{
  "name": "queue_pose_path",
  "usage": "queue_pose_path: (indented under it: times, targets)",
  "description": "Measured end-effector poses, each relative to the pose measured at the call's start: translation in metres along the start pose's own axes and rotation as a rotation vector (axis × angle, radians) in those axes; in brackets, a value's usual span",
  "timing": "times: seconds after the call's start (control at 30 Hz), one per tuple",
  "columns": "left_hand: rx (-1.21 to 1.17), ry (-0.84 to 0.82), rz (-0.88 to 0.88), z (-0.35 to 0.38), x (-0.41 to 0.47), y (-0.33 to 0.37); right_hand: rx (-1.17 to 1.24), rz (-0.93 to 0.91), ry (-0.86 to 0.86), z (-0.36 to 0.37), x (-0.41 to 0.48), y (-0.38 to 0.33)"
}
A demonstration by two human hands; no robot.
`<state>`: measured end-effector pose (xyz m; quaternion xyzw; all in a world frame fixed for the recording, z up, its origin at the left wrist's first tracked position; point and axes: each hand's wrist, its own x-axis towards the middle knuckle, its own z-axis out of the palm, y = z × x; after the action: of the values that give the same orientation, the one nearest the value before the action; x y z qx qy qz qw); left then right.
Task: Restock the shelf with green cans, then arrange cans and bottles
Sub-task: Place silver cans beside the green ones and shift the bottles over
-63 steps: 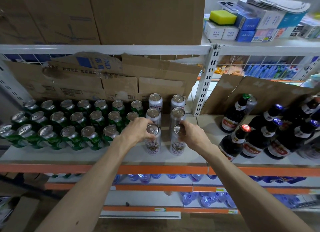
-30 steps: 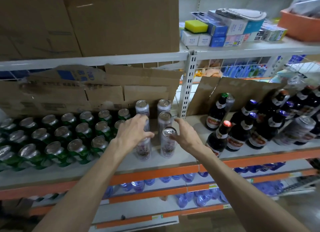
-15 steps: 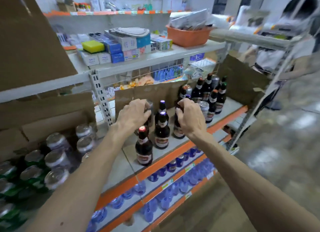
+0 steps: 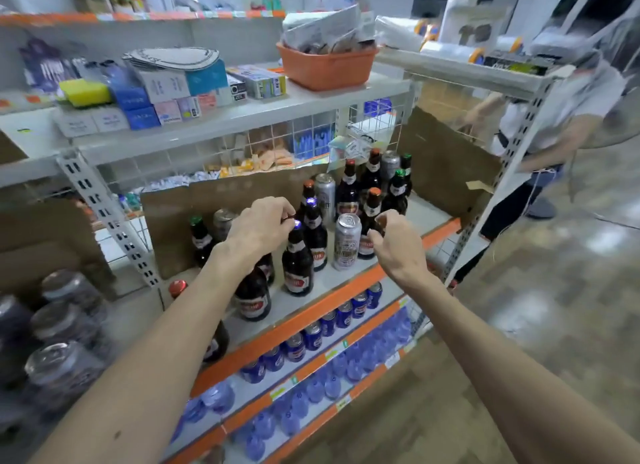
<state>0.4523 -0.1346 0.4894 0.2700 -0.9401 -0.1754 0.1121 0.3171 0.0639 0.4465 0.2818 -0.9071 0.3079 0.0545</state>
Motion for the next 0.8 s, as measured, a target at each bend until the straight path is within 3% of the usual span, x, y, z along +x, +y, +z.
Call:
queue_pose_path:
  times: [0.4,0.6,0.8]
  targets:
    - [0.053,-0.015,-0.114,0.005,0.089,-0.06,-0.068,0.023,-0.204,0.073,0.095,-0.013]
    - [0.18,-0.26,-0.283,0.009,0.138,-0.141,-0.163,0.096,-0.281,0.102,0.119,0.006]
    - [0.274,-0.378,-0.25,0.036,0.154,-0.158,-0.147,0.043,-0.33,0.116,0.123,0.006]
